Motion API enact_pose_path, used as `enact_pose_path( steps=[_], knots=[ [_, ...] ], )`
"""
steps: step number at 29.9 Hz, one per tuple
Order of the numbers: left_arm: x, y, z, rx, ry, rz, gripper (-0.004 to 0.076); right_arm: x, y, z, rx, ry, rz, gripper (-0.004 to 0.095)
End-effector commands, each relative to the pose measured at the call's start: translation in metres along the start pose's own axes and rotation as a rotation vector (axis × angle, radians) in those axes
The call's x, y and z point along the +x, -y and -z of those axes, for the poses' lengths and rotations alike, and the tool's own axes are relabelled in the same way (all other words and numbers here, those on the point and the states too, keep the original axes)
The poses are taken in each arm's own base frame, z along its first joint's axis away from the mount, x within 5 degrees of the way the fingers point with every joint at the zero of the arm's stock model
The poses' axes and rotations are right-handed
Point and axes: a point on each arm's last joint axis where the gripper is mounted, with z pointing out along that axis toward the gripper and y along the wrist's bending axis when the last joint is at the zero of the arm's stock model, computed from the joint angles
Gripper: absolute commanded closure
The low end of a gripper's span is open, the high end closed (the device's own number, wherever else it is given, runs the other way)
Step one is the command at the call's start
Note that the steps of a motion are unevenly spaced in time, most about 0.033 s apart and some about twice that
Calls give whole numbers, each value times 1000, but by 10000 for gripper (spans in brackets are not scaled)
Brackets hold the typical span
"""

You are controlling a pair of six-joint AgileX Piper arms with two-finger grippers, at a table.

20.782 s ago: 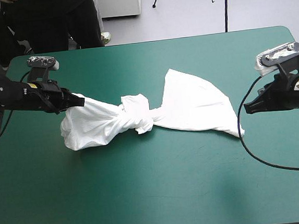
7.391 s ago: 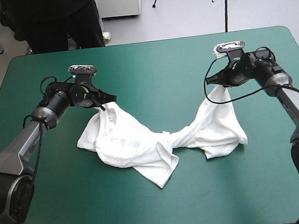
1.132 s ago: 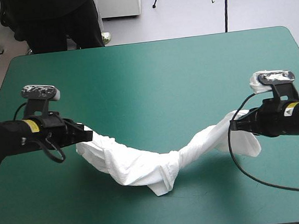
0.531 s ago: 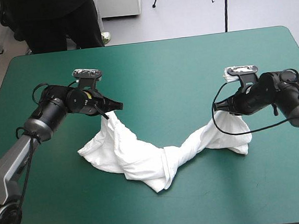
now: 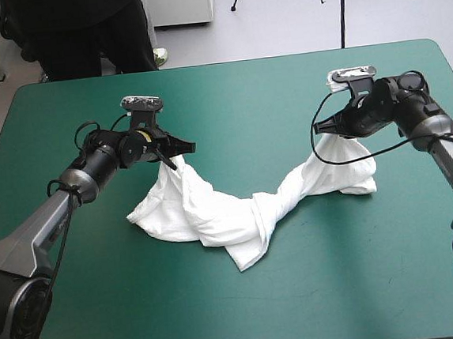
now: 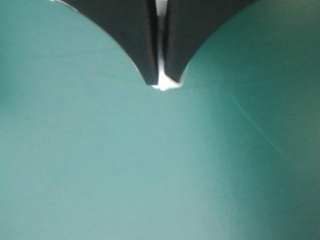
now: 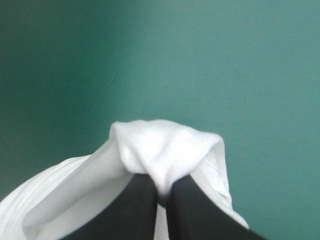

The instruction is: Fold the cloth

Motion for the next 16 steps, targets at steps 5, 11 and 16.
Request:
enact_pose_path(
  steps=[5, 11, 16],
  knots=[
    [-15, 3, 21, 10, 45, -58, 406, -13, -2, 18, -5, 21, 47, 441],
    [-22, -4, 53, -90, -157, -143, 206, -5, 0, 55, 45, 20, 83, 192],
    [-28, -9, 108, -167, -231, -176, 206, 6, -2, 110, 72, 89, 91, 192]
  ],
)
